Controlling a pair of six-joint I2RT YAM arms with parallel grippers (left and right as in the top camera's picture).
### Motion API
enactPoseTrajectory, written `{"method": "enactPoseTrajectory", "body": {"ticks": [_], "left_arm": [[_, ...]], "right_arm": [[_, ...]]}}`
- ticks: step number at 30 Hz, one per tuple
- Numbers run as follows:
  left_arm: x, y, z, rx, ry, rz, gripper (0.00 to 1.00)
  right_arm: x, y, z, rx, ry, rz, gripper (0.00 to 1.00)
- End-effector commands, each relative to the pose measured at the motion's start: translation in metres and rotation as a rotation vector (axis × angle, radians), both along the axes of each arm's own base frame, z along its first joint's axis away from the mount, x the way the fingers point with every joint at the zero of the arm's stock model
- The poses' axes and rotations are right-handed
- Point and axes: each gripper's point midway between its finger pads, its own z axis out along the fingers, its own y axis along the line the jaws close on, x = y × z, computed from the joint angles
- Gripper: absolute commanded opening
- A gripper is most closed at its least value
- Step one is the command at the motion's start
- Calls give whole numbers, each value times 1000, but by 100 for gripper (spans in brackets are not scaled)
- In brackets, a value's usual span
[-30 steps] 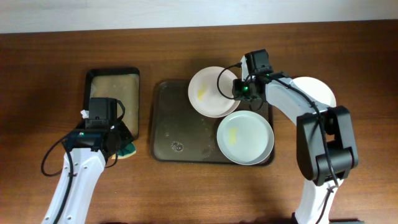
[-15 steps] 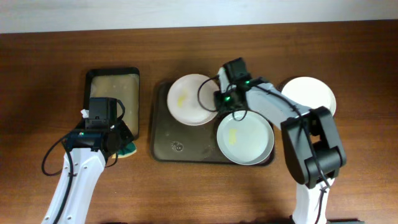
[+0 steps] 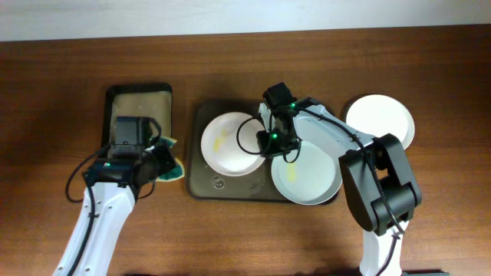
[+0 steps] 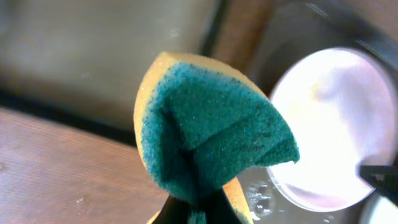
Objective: Clean dirty plates on tray and stack at the side
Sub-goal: 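Scrub the pink plate with the sponge in the left gripper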
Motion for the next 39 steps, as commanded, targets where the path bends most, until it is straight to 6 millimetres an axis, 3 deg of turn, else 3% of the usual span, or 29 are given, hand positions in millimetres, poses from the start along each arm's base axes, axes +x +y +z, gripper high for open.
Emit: {"method": "enactPoseTrajectory", "body": {"ticks": [1,5,10,14,19,20,21,26,27,33,39], "left_arm": [[11,-31,14,-33,-71,-112,0],[17,-50,10,-36,-83,-165,0],[20,-54,-2,-34,-55,-175,0],[22,-55,-13,-31,-31,-175,0],[28,-62,-20,-59,-27,-193,0],[29,-64,-23,-66,-22,-197,0],[29,-64,-24,-66,-21,-198,0],[29,-65,-28,-68,-8,-199,0],[29,-68,-27,-82,-12,-207,0],[32,-82,-24,-163,-15,-155,0],[40,-114,-49,-190,5,-179,0]], "right_arm": [[-11,3,-7,-9,0,108,22],[5,11,-5,13,-45,28,26],[19,21,-1,48,-84,-45,25],[18,26,-1,50,-93,-33,4],[21,30,0,59,-110,-28,5],[22,30,1,60,-112,-28,14],[22,30,1,60,-112,-28,16],[17,28,-4,53,-99,-30,14],[16,27,-6,53,-94,-39,4],[15,10,-21,-22,-73,-194,4],[13,13,-22,-22,-73,-187,4]]}}
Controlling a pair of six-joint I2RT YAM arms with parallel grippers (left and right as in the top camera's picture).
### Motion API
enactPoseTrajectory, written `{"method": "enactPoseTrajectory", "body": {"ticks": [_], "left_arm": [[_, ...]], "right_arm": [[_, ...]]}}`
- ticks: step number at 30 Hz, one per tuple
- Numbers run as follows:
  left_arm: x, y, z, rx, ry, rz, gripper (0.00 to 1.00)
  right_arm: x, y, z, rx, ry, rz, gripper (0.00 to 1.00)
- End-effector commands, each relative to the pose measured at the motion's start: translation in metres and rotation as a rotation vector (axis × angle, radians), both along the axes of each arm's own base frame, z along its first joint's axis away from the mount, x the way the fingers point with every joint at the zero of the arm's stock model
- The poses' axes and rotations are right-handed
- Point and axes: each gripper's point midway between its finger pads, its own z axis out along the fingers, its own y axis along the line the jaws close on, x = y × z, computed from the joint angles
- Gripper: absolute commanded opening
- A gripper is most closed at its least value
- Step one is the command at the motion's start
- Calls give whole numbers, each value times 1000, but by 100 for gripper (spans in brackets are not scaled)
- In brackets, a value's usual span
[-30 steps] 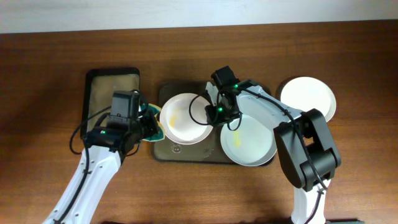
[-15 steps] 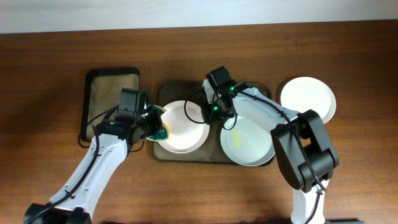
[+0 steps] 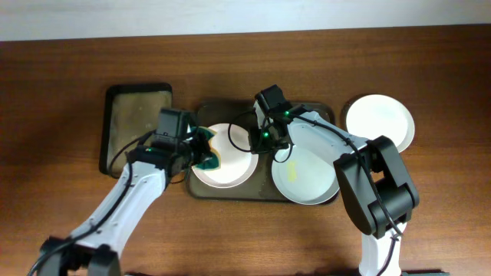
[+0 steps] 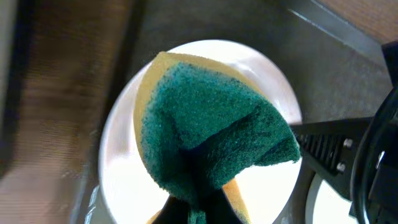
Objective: Clean dirty plates on tray and stack at the side
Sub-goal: 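Scrub the pink plate with the sponge in the left gripper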
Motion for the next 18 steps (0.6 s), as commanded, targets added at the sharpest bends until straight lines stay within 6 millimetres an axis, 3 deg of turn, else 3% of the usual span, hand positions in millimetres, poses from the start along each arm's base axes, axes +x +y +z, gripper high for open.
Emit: {"method": "enactPoseTrajectory", "body": {"ticks": [1,4,10,15,18], "left_arm": [[4,-25,-17,-45,40,2,0],[9,-35,-37,-48,60,0,0],[15,-33,-80,-22,115,41,0],[18,13,-90,270,66,-6,0],[21,47,-75,376,49,43,0]], "right_arm": [[-11,-15,-21,-93,31,-37,4],[-11,-15,-21,-93,31,-37,4],[-10,-16,-20,-93,29,-38,4],[-10,-17,-21,-99,27,-40,4],[-8,-19,-21,-112,20,-44,4]]}}
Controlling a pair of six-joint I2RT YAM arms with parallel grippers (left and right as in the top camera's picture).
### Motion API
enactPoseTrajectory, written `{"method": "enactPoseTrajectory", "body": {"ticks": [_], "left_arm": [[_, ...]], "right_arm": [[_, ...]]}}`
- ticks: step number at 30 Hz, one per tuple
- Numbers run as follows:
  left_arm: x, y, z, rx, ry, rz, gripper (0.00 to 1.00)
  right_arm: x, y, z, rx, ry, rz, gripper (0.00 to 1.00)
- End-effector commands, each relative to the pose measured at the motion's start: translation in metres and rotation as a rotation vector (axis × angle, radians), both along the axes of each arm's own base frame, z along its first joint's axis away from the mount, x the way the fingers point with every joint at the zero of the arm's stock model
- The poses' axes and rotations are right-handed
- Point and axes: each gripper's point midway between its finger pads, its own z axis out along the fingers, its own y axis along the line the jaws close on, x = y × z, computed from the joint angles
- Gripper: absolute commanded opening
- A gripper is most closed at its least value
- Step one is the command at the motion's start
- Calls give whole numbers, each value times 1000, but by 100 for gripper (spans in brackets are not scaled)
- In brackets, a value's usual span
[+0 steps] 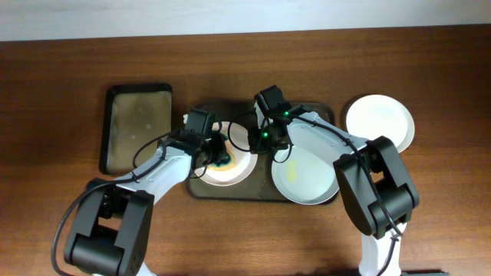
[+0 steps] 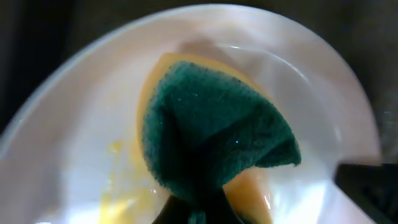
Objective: Clean dirty plates on tray and stack at the side
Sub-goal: 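Scrub the pink plate with the sponge in the left gripper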
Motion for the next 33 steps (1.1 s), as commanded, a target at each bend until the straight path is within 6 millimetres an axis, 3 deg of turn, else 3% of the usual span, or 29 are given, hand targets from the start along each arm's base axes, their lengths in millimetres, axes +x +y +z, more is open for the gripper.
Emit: {"method": "enactPoseTrajectory", "body": {"ticks": [1,4,7,10,13,16,26,29,33], "left_arm": [[5,75,6,293,-40,94,0],[11,92,38,316,-112,152,0],[15,92,72,285,-196,170,0],[15,75,92,175,-236,133,0],[15,38,97,-10,-231,37,0],[13,27,88,-98,-181,79,0],[16,-25,12,-147,-66,-5,0],[13,-25,-4,-128,-34,-5,0],[13,4,-15,35,-40,17,0]], "right_arm": [[-9,-20,-22,-112,23,-28,4],[-10,-21,-22,-115,27,-29,4],[-10,-20,-22,-115,26,-29,4],[-10,-20,-22,-114,27,-29,4],[-10,-20,-22,-114,26,-28,4],[-10,-20,-22,-114,26,-29,4],[-10,-20,-22,-114,26,-29,4],[-10,-21,-22,-115,25,-29,4],[-9,-23,-23,-127,20,-33,4]]}}
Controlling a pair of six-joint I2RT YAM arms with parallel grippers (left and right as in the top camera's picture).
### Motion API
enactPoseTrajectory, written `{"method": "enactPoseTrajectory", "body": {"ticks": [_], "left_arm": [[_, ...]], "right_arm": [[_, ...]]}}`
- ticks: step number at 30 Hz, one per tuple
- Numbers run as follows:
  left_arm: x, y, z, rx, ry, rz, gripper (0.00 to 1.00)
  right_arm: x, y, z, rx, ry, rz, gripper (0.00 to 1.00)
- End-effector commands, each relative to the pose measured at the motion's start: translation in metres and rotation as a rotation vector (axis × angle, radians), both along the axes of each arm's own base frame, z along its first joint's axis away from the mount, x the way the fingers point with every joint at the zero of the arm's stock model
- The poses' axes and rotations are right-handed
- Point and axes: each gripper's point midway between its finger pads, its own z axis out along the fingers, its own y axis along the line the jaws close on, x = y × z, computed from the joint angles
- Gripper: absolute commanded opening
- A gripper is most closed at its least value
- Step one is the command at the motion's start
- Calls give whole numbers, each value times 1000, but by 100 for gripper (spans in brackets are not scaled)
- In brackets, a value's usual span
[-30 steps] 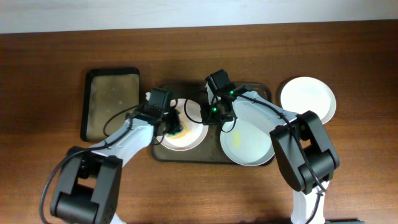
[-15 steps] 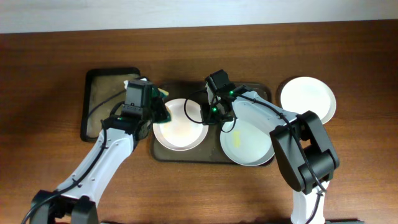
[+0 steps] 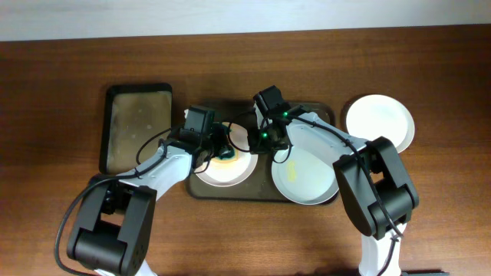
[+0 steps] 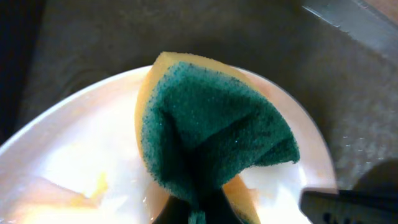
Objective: Clean dirty plates on tray and stack at the side
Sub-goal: 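Scrub the pink plate with the sponge in the left gripper, then lift the pink plate with the right gripper and move it right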
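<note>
A dark tray at mid-table carries two white plates. The left plate has yellow smears on it. My left gripper is shut on a folded green-and-yellow sponge that presses on this plate. My right gripper sits at the plate's right rim; whether its jaws grip the rim cannot be told. The right plate also shows a faint yellow streak. A clean white plate lies on the table to the right.
A second dark tray lies on the table at the left. Brown wooden table surrounds both trays.
The sponge in my left gripper has shifted slightly up and toward the far rim of the left plate. The right arm has not moved.
My left gripper held the sponge over the table between the two trays. Then it was above the left plate, then pressed on the plate beside the yellow smears, and now nearer the far rim. The right gripper stayed at the plate's right edge throughout.
</note>
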Motion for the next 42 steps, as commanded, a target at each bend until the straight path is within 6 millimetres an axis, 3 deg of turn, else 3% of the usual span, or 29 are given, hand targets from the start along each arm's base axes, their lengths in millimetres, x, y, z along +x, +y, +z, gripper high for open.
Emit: {"method": "enactPoseTrajectory", "body": {"ticks": [1,6,8,10,12,15,18,22,26,34,39,42], "left_arm": [[-8,33,-22,183,38,39,0],[-18,104,-17,459,72,196,0],[-22,122,-8,513,73,234,0],[-23,135,5,563,55,268,0],[-24,153,34,643,-1,328,0],[-23,155,68,620,-77,360,0],[-23,141,94,502,-138,341,0],[-28,118,128,298,-198,281,0],[-34,139,152,269,-242,344,0],[-56,194,140,316,-128,481,0],[-62,222,139,323,-108,562,0],[-63,225,139,325,-104,574,0]], "right_arm": [[-9,-21,-22,-112,25,-28,4],[-10,-22,-23,-114,28,-27,4],[-9,-21,-22,-114,26,-28,4],[-10,-22,-22,-114,27,-28,4],[-8,-20,-16,-108,14,-25,4],[-1,-17,-1,-91,-24,-27,4],[9,-12,20,-75,-86,16,4],[18,-7,58,-64,-166,80,4],[26,-19,109,-192,-284,80,4],[33,-28,224,-691,-699,143,4],[9,-4,260,-1009,-862,337,4],[-2,3,280,-1173,-923,401,4]]}}
